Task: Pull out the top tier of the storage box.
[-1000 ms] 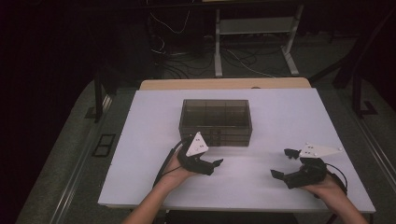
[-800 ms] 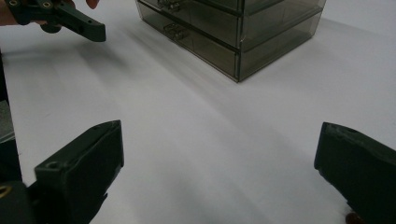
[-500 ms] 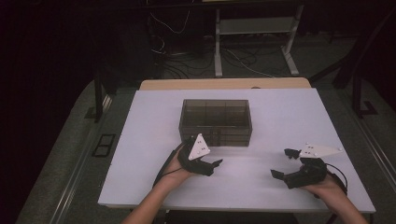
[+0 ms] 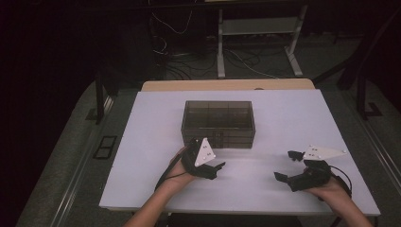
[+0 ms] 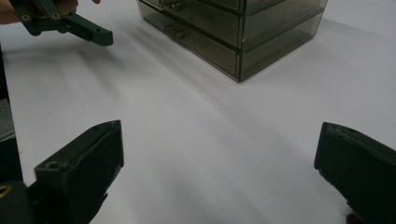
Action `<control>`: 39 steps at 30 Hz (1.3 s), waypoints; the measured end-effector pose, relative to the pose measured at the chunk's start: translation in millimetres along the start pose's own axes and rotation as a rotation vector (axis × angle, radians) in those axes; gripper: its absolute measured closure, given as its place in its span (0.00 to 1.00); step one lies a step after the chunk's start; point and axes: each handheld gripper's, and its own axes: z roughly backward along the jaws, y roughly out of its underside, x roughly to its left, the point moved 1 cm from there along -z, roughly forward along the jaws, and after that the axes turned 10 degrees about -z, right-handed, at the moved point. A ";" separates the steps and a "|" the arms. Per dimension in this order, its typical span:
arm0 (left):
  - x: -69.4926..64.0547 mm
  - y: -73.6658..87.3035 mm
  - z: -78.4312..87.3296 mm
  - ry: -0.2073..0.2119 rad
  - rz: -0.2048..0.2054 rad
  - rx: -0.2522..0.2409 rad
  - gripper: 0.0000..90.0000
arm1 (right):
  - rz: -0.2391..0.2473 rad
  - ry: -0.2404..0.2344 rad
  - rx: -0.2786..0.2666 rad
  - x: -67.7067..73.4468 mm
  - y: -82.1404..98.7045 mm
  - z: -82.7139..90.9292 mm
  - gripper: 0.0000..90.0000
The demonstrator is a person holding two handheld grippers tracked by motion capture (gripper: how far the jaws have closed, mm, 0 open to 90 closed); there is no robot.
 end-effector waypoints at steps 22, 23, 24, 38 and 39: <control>-8.1 -2.5 -1.9 -0.086 -0.165 0.054 0.16 | 0.001 0.001 0.001 -0.4 0.1 -0.1 0.01; -8.6 -2.6 -2.1 -0.088 -0.170 0.057 0.16 | 0.001 0.001 0.001 -0.3 0.1 -0.1 0.01; -9.1 -2.6 -2.3 -0.091 -0.176 0.060 0.16 | 0.000 0.000 0.001 -0.2 0.1 0.0 0.01; -15.3 -3.9 -5.7 -0.162 -0.275 0.093 0.16 | 0.001 0.001 0.005 -0.2 0.4 -0.6 0.01; -15.5 -3.9 -6.0 -0.167 -0.286 0.096 0.16 | 0.001 0.002 0.005 -0.2 0.4 -0.6 0.01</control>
